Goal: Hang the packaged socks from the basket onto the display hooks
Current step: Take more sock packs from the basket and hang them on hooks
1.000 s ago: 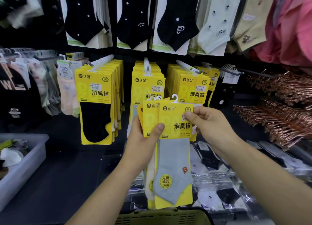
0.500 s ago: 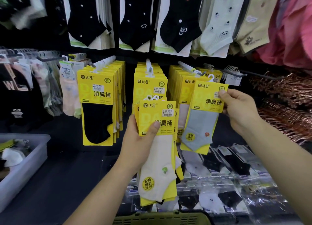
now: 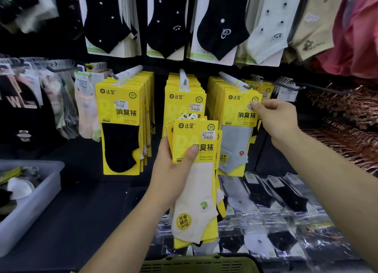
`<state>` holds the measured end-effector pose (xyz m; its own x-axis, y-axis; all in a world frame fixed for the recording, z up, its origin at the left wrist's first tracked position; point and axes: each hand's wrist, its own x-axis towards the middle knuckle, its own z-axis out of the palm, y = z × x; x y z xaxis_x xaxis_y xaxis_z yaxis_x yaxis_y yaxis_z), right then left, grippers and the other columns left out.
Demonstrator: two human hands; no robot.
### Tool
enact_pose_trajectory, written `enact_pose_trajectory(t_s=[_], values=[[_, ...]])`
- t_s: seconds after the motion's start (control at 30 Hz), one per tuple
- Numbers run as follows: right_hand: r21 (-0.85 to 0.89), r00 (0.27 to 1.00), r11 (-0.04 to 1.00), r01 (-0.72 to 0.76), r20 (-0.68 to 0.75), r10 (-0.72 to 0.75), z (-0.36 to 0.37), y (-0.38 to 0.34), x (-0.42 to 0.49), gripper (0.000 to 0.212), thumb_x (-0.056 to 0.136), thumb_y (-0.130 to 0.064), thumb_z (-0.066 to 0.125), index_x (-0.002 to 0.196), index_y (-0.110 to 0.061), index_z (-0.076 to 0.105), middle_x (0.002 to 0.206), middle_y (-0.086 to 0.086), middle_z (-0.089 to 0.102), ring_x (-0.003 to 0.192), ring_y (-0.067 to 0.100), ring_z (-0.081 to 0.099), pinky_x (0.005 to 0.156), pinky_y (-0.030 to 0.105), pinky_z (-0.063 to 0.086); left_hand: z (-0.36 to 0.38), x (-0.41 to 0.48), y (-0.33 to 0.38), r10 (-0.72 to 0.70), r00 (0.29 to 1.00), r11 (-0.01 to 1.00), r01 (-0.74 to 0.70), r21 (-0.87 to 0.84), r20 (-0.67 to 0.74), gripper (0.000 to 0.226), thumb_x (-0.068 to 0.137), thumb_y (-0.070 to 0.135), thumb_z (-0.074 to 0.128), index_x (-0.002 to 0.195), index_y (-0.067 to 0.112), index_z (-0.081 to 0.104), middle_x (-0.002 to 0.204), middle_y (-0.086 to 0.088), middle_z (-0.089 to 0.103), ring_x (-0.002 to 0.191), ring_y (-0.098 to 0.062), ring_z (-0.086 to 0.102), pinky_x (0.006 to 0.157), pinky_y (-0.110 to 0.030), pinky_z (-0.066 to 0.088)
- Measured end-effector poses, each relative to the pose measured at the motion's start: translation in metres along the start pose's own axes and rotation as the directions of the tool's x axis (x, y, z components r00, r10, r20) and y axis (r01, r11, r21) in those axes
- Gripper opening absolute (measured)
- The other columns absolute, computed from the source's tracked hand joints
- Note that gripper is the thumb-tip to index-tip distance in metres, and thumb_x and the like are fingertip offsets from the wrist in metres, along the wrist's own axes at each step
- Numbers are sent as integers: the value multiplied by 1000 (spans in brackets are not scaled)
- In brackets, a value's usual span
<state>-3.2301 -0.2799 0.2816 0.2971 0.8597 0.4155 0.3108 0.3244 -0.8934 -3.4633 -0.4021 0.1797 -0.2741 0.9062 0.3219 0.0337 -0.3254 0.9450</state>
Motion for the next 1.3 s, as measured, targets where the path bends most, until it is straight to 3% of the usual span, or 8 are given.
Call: enact_pose_trajectory(t_s=[0.23,0.43,0.6,0.73,0.9,1.07,1.2,1.3], values=[[-76,991,996,52,-118,-61,5,0,-28,32,87,-40,73,88,-13,57,79,-4,56,69,10,52,65,23,41,4,-2,4,-14,1000,999,14,-47,12,49,77,58,74,122,44,58,114,28,75,104,4,73,86,-30,58],[-45,934,999,13,358,4,11,-12,-100,54,73,-64,73,81,-11,65,80,19,62,67,15,55,59,27,46,7,-4,6,1,1000,997,0,-73,12,53,78,55,73,125,37,59,114,27,75,104,2,74,85,-27,60],[-20,909,998,-55,412,58,18,-13,-119,39,75,-37,84,91,-8,64,82,20,69,67,17,61,63,35,51,9,-7,8,24,1000,994,-23,-108,5,50,77,49,77,122,37,59,112,26,76,103,2,74,78,-18,61],[61,895,991,-117,438,79,16,-7,-116,18,85,-19,78,93,-7,66,73,7,71,55,6,61,47,16,44,7,-8,10,15,998,985,-5,-173,57,63,83,49,88,134,31,56,125,14,76,114,-9,74,90,-31,64],[164,847,951,-264,511,147,8,1,-112,12,92,-13,69,98,-3,66,90,20,74,68,25,58,51,24,48,5,-10,10,-10,996,975,29,-219,85,52,87,45,84,131,33,57,120,17,77,110,-8,75,81,-22,61],[204,788,904,-375,583,195,-1,7,-109,11,92,-6,66,100,-3,59,86,12,74,64,20,64,49,25,47,5,-11,7,-14,994,984,33,-175,110,49,82,36,77,127,33,58,114,20,78,105,-4,76,77,-16,60],[138,914,986,-91,406,27,-8,-10,-95,16,88,-18,74,103,-15,68,78,-5,72,64,2,64,51,19,45,6,-10,3,-16,993,997,25,-69,117,35,94,20,78,119,37,58,107,25,76,98,0,75,74,-17,60],[1,896,993,120,430,-108,-10,-29,-81,5,87,-29,75,88,-24,77,85,0,74,76,6,67,65,21,54,9,-12,3,-13,990,998,22,-59,143,38,95,14,77,120,34,57,107,26,76,96,2,75,74,-16,60]])
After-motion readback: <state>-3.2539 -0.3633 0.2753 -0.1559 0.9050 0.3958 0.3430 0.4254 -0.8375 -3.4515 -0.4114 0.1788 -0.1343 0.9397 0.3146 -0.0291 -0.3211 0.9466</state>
